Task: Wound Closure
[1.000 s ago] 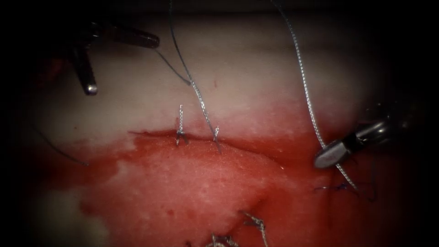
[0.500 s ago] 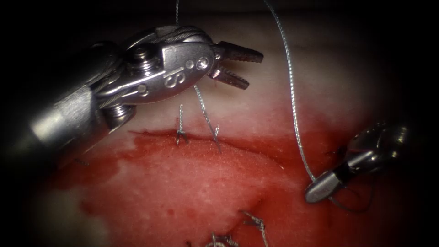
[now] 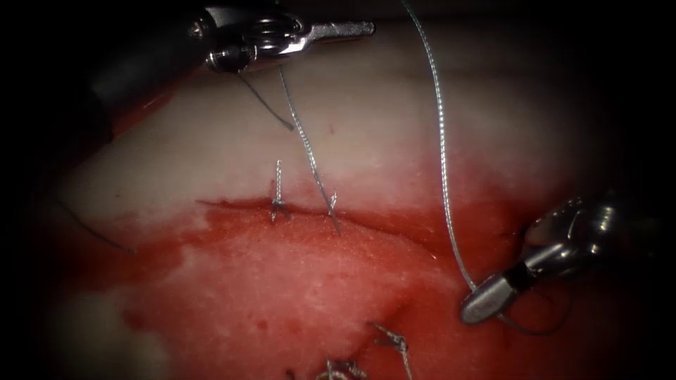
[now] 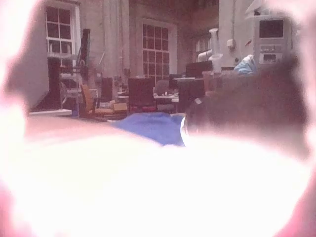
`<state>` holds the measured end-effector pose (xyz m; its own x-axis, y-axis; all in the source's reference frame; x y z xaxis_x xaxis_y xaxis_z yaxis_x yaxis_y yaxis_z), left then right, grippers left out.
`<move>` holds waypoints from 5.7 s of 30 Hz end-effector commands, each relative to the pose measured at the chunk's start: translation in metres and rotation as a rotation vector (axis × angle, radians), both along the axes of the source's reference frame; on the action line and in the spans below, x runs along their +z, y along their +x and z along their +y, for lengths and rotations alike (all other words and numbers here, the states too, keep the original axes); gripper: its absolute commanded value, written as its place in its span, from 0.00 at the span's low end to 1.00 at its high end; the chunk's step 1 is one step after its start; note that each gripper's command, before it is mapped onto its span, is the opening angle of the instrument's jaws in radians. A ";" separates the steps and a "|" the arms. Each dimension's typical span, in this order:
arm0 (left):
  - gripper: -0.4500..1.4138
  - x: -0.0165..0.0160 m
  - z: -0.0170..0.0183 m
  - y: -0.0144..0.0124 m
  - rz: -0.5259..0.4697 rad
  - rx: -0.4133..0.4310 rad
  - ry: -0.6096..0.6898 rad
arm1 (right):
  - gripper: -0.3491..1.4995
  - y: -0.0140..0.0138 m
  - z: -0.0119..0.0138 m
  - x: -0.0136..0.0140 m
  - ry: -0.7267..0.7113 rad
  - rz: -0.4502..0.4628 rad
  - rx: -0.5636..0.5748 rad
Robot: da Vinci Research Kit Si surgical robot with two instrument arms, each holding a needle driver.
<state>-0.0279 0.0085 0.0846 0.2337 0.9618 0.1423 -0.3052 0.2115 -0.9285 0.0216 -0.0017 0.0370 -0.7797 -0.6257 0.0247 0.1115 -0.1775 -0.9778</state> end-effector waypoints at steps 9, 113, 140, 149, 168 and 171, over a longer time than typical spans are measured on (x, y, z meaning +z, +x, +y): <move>0.36 -0.0008 0.0022 0.0003 -0.307 -0.159 0.240 | 0.00 0.0008 0.0007 -0.0005 -0.003 0.000 -0.005; 0.00 -0.0062 -0.0136 0.0155 -0.164 1.121 -0.250 | 0.54 0.0150 0.0094 0.0066 -0.467 -0.099 0.698; 0.00 -0.0059 -0.0147 0.0164 -0.117 1.173 -0.263 | 0.49 0.0103 0.0046 0.0125 -0.142 -0.149 0.385; 0.00 -0.0059 -0.0146 0.0163 -0.118 1.174 -0.264 | 0.42 0.0105 0.0051 0.0121 -0.112 -0.104 0.418; 0.00 -0.0058 -0.0147 0.0160 -0.104 1.184 -0.254 | 0.16 0.0122 0.0048 0.0121 -0.074 -0.071 0.402; 0.00 -0.0058 -0.0147 0.0160 -0.104 1.185 -0.255 | 0.00 0.0122 0.0050 0.0120 -0.032 -0.023 0.357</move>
